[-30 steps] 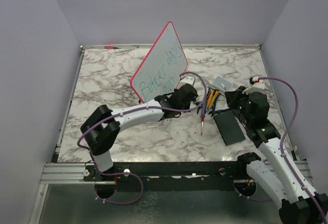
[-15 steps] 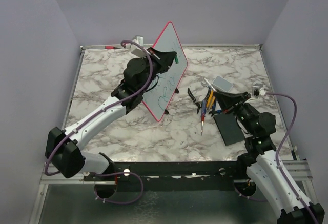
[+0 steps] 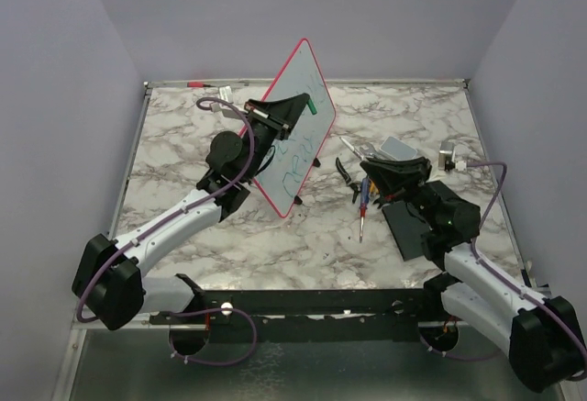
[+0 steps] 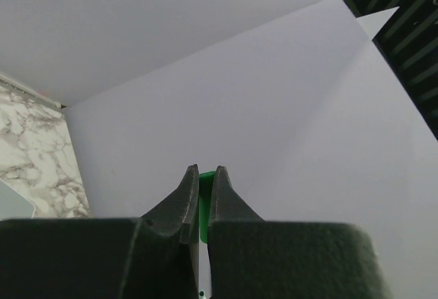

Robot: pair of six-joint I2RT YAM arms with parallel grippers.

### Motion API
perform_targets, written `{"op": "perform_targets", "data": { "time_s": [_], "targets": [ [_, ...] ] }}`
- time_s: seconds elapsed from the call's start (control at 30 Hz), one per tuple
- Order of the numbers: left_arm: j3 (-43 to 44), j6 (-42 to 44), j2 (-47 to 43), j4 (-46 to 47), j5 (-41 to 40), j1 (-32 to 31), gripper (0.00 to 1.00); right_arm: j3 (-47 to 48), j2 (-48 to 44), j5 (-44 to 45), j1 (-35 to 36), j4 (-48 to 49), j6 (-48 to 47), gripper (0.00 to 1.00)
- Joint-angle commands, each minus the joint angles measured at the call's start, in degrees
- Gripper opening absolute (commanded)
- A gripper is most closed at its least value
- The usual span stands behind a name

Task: Write a sentence on the whiteboard
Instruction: Close the whiteboard marker.

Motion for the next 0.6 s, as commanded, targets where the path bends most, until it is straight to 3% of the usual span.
{"op": "perform_targets", "data": {
  "time_s": [0.0,0.2,0.57],
  "targets": [
    [-4.83,-2.95,-3.74,9.04,-3.91,0.22,0.0,2.54,2.7,6.09,4.85,8.29,-2.85,0.01],
    [-9.04,-4.74,-5.16,14.81,-5.88,0.18,0.0,4.77,7.22,11.39,10.19,9.9,-6.87,0.01],
    [-9.28,-5.09,-4.94,16.58,-5.53,0.2,0.0,9.35,13.75,15.85,16.04,11.06,-10.1,0.01]
  ]
}}
